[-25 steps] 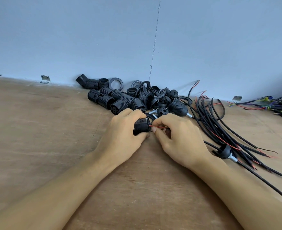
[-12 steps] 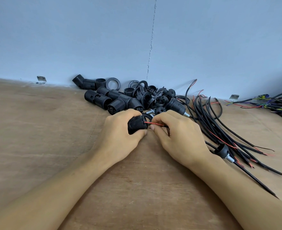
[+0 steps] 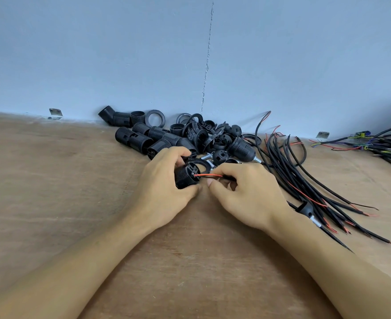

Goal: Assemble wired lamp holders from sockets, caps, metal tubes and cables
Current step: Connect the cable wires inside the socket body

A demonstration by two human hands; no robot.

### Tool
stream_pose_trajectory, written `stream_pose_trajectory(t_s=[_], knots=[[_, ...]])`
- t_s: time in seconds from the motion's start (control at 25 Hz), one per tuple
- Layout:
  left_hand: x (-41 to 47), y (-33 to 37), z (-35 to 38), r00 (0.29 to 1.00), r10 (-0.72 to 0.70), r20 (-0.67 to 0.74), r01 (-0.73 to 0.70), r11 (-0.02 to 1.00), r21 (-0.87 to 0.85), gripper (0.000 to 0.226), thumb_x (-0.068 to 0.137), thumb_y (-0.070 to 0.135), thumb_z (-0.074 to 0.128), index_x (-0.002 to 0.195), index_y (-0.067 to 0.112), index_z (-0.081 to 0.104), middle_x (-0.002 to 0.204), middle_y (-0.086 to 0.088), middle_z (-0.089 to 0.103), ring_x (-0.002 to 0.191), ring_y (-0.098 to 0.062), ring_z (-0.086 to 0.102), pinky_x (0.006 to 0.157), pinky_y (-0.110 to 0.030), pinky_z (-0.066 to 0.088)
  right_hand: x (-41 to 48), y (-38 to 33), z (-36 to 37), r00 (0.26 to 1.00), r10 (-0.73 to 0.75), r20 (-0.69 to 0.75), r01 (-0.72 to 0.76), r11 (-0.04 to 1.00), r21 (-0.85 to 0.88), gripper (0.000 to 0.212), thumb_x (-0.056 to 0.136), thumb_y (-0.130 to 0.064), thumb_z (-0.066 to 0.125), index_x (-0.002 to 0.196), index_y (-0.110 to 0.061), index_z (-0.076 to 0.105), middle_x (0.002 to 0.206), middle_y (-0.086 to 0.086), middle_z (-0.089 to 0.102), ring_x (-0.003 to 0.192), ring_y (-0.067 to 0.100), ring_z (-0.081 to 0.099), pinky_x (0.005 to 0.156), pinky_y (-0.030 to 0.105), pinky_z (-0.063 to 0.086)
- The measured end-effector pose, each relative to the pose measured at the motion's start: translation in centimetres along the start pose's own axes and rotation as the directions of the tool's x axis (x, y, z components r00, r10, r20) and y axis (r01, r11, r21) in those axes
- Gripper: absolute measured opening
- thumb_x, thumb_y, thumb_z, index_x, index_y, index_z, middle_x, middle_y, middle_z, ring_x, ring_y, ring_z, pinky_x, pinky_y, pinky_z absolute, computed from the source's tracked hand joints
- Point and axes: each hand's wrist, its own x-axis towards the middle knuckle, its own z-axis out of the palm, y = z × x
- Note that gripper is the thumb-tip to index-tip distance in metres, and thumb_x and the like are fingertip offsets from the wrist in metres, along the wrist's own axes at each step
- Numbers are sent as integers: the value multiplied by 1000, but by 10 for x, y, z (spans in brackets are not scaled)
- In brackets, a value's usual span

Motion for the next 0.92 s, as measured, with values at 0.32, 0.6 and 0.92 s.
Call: stream_pose_trajectory(t_s=[0.32,0.6,0.92], knots=[[-2,3,2,975,221,-1,-221,974,46,31,72,46,73,94,45,51,87,19,54,85,1,55,68,-12,38,5,-8,-8,978,119,171,-148,975,166,54,102,-52,37,74,-20,72,51,-8,50,62,17,52,71,41,50],[-3,0,4,972,232,47,-235,969,82,38,77,69,61,102,44,50,89,20,61,89,2,55,68,-16,41,7,-3,-7,984,91,152,-119,974,191,41,98,-44,51,70,-21,69,47,-13,50,54,10,47,62,34,42],[-6,-1,5,973,199,113,-207,976,61,39,78,54,63,108,48,38,104,23,55,101,1,55,77,-11,40,7,-2,-2,988,94,125,-124,957,262,32,99,-42,53,77,-23,66,60,-15,58,64,6,50,74,35,42]])
